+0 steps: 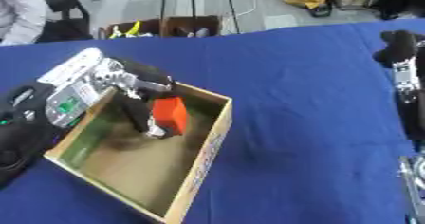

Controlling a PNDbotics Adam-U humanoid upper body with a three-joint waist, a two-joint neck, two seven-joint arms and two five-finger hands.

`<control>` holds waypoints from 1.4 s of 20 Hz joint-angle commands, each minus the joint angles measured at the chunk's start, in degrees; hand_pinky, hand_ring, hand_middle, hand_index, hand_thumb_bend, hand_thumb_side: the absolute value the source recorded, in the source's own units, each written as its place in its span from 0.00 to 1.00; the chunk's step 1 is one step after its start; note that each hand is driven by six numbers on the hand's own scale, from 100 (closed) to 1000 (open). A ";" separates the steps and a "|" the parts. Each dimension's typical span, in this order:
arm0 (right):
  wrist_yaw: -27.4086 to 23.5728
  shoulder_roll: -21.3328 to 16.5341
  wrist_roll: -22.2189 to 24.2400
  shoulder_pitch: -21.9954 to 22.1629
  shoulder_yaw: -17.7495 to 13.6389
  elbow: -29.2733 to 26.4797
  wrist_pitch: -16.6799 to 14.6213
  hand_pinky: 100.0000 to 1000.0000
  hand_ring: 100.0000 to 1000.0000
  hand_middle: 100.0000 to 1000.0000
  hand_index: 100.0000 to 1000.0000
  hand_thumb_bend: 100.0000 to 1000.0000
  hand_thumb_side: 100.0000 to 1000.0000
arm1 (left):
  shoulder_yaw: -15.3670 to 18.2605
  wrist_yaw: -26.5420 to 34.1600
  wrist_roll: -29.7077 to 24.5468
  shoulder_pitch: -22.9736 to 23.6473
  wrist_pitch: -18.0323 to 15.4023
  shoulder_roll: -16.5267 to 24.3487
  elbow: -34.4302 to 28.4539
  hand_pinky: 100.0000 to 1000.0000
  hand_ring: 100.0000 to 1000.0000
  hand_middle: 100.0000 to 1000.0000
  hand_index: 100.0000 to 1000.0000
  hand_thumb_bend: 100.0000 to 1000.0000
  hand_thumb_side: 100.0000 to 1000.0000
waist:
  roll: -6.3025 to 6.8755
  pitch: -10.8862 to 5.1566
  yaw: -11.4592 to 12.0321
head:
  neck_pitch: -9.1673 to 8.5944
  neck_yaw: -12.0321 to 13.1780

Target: Pick up objects on the table and place them in the box.

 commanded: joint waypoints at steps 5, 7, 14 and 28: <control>-0.41 -0.26 0.11 -0.65 -0.31 -1.21 -0.01 0.65 0.60 0.47 0.71 0.45 1.00 | 1.37 -2.31 0.03 -1.31 -4.25 -1.14 4.30 0.48 0.62 0.58 0.59 0.00 0.47 | -0.19 -0.82 -0.20 | 0.77 0.74; -0.40 -0.22 0.13 -0.59 -0.34 -1.18 0.01 0.65 0.60 0.47 0.71 0.45 1.00 | 1.29 -2.13 0.03 -1.27 -5.59 -1.31 4.78 0.53 0.68 0.65 0.68 0.00 0.50 | -0.14 -0.83 -0.21 | 0.80 0.83; -0.39 -0.11 0.12 -0.33 -0.46 -1.03 0.10 0.65 0.60 0.47 0.71 0.46 1.00 | 1.19 -2.76 0.03 -1.34 -9.14 -1.03 4.84 0.62 0.78 0.75 0.87 0.08 0.52 | 0.02 -1.07 -0.26 | 0.93 1.00; -0.38 0.12 0.21 0.07 -0.61 -1.03 0.12 0.66 0.60 0.47 0.71 0.46 1.00 | 4.33 -6.47 0.03 -0.62 -10.49 -0.40 0.87 0.79 0.92 0.89 1.00 0.49 0.74 | 0.18 -1.58 -0.13 | 0.70 0.86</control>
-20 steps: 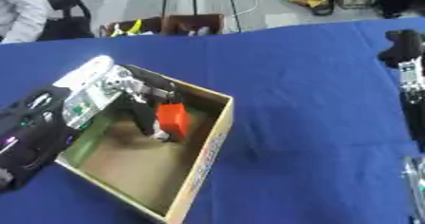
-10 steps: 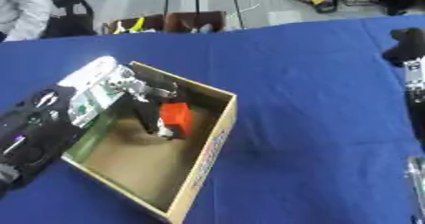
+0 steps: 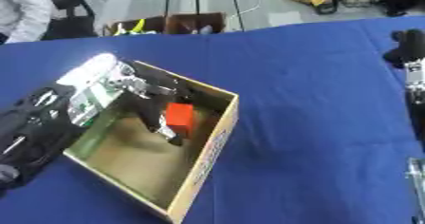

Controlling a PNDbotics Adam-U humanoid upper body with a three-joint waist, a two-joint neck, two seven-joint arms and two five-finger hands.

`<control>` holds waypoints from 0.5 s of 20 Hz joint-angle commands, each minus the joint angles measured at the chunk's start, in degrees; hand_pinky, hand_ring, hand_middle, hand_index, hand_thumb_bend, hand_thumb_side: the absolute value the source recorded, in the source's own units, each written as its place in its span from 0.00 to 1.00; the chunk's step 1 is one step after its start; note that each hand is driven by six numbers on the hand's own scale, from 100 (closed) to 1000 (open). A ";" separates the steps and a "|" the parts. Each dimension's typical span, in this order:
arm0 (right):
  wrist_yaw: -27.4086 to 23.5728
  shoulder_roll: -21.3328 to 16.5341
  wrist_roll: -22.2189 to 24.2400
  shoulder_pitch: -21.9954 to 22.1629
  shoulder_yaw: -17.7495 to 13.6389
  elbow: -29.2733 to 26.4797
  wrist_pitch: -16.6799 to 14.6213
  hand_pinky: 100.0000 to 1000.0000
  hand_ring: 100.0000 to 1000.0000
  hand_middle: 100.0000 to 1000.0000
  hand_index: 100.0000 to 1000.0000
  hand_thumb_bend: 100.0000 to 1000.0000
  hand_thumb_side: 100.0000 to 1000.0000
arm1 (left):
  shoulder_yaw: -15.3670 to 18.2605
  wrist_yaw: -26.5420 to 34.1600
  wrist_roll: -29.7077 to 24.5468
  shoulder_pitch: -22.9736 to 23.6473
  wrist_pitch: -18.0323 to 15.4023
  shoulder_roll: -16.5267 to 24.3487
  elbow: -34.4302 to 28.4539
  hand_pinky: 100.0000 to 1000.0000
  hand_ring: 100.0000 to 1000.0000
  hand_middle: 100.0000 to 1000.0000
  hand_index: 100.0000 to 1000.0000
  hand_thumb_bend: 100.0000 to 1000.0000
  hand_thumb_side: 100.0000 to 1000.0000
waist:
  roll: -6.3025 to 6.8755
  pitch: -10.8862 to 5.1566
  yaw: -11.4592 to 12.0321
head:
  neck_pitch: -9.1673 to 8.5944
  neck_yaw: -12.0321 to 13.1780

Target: Pick up objects on the table and place them in the box.

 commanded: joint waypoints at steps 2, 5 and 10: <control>-0.32 -0.39 0.03 -0.43 -0.36 -1.07 -0.03 0.66 0.60 0.47 0.71 0.45 1.00 | 2.92 1.05 -3.14 -0.87 -2.44 1.64 -4.17 0.78 0.91 0.86 0.97 0.42 0.75 | -0.25 -1.52 0.17 | 0.22 -0.10; -0.30 -0.42 -0.07 -0.51 -0.44 -1.20 -0.05 0.66 0.60 0.47 0.71 0.44 1.00 | 5.37 3.34 -3.14 -0.07 -1.13 3.55 -7.97 0.77 0.90 0.83 0.93 0.33 0.74 | -0.27 -1.46 0.26 | 0.12 -0.53; -0.16 -0.44 -0.24 -0.57 -0.71 -1.30 0.10 0.66 0.60 0.47 0.71 0.43 1.00 | 10.73 7.18 -3.13 2.04 1.95 6.14 -14.57 0.72 0.86 0.79 0.90 0.25 0.72 | -0.54 -1.19 0.87 | 0.07 -2.13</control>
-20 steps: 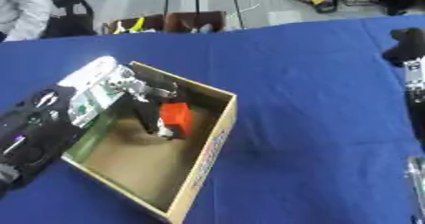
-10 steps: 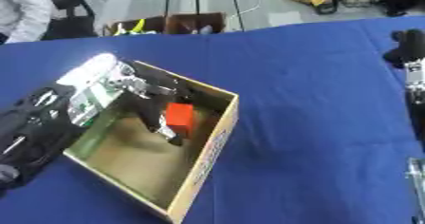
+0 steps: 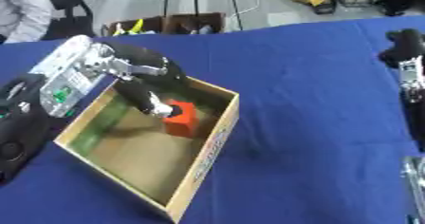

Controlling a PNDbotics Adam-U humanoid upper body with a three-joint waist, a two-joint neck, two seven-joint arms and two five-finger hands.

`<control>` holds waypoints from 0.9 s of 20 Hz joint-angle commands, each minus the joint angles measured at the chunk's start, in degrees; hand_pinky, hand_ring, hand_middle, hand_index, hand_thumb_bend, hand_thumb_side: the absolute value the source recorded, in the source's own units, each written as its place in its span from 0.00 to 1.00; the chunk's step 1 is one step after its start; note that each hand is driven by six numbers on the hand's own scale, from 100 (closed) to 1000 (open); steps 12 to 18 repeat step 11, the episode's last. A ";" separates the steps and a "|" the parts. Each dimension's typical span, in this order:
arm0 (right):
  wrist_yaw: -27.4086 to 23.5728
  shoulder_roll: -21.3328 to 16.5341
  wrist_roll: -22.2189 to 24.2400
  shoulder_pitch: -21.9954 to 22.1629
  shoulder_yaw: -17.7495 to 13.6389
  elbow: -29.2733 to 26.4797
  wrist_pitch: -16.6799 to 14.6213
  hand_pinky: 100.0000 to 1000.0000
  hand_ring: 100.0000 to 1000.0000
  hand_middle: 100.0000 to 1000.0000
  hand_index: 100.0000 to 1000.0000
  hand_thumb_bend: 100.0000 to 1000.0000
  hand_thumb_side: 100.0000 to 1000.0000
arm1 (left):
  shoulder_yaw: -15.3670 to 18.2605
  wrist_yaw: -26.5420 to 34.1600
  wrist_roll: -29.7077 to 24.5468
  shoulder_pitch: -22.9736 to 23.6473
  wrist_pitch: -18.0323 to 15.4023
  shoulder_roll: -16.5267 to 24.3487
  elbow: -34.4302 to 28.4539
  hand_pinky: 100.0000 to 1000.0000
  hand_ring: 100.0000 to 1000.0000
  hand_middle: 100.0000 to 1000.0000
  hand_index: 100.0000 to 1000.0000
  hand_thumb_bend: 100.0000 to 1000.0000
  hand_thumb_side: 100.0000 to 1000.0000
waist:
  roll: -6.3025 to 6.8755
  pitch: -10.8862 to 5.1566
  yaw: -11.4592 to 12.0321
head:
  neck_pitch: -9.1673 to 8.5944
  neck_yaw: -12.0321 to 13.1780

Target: Pick up objects on the table and place them in the box.

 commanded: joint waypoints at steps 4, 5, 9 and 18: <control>-0.06 -0.51 -0.26 -0.64 -0.59 -1.34 0.12 0.66 0.60 0.47 0.71 0.44 1.00 | 7.28 4.72 0.37 1.52 2.21 3.96 -9.50 0.65 0.80 0.72 0.85 0.13 0.69 | -0.77 -0.90 0.39 | 0.03 -1.40; -0.04 -0.54 -0.29 -0.66 -0.64 -1.34 0.12 0.66 0.60 0.47 0.71 0.44 1.00 | 7.96 5.43 1.04 2.04 2.64 4.30 -10.98 0.63 0.79 0.71 0.84 0.11 0.68 | -0.86 -0.84 0.46 | 0.04 -1.48; 0.03 -0.61 -0.46 -0.73 -0.84 -1.34 0.14 0.66 0.60 0.47 0.71 0.44 1.00 | 10.70 7.83 4.10 4.39 4.06 5.54 -16.92 0.58 0.75 0.66 0.81 0.02 0.66 | -1.23 -0.59 0.89 | -0.06 -1.81; 0.06 -0.65 -0.53 -0.74 -0.95 -1.35 0.13 0.66 0.60 0.47 0.71 0.44 1.00 | 12.72 8.75 5.75 5.76 5.28 6.10 -19.95 0.55 0.73 0.63 0.78 0.00 0.65 | -1.42 -0.50 1.21 | -0.08 -2.06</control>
